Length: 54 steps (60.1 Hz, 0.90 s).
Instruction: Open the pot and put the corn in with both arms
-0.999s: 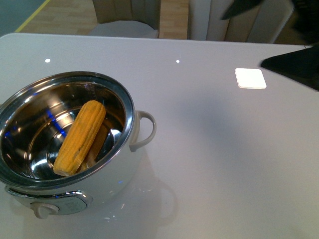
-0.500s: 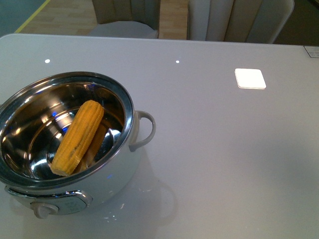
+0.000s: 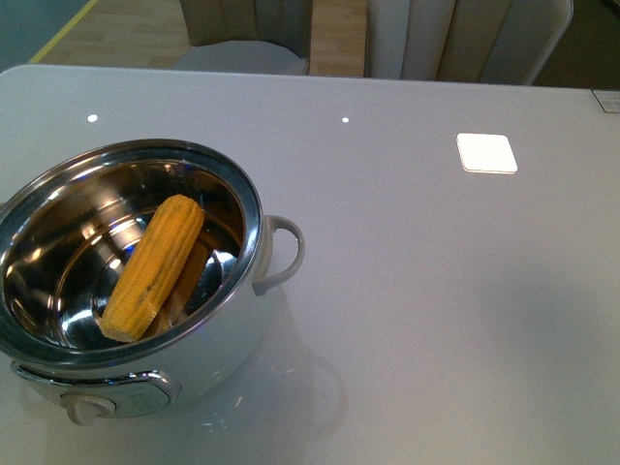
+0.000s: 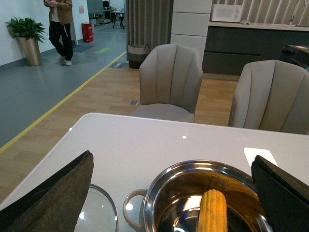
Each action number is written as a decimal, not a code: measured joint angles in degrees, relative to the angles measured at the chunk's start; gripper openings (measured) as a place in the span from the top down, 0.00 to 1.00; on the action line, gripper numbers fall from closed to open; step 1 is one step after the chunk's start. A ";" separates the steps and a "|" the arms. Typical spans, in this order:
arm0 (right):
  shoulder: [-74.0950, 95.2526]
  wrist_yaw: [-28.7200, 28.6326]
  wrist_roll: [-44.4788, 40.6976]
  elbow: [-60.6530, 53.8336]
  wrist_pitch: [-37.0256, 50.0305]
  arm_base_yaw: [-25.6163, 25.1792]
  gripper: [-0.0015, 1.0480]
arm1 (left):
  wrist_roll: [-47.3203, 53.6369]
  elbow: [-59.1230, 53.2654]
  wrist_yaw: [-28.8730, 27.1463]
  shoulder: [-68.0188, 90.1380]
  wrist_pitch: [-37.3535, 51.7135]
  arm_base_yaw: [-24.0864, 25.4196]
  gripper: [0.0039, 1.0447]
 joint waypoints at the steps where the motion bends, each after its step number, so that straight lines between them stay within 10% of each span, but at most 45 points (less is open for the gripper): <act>1: -0.59 0.20 -0.13 -0.44 -0.37 0.22 0.72 | 0.00 0.00 0.00 0.00 0.00 0.00 0.06; 10: -5.84 4.72 -1.05 -2.73 -3.58 5.11 0.98 | -0.02 0.00 0.04 0.00 0.00 0.00 0.06; 54: -25.57 5.33 -0.98 -6.08 -18.32 5.33 0.98 | 0.00 0.00 0.02 0.00 0.00 0.00 0.06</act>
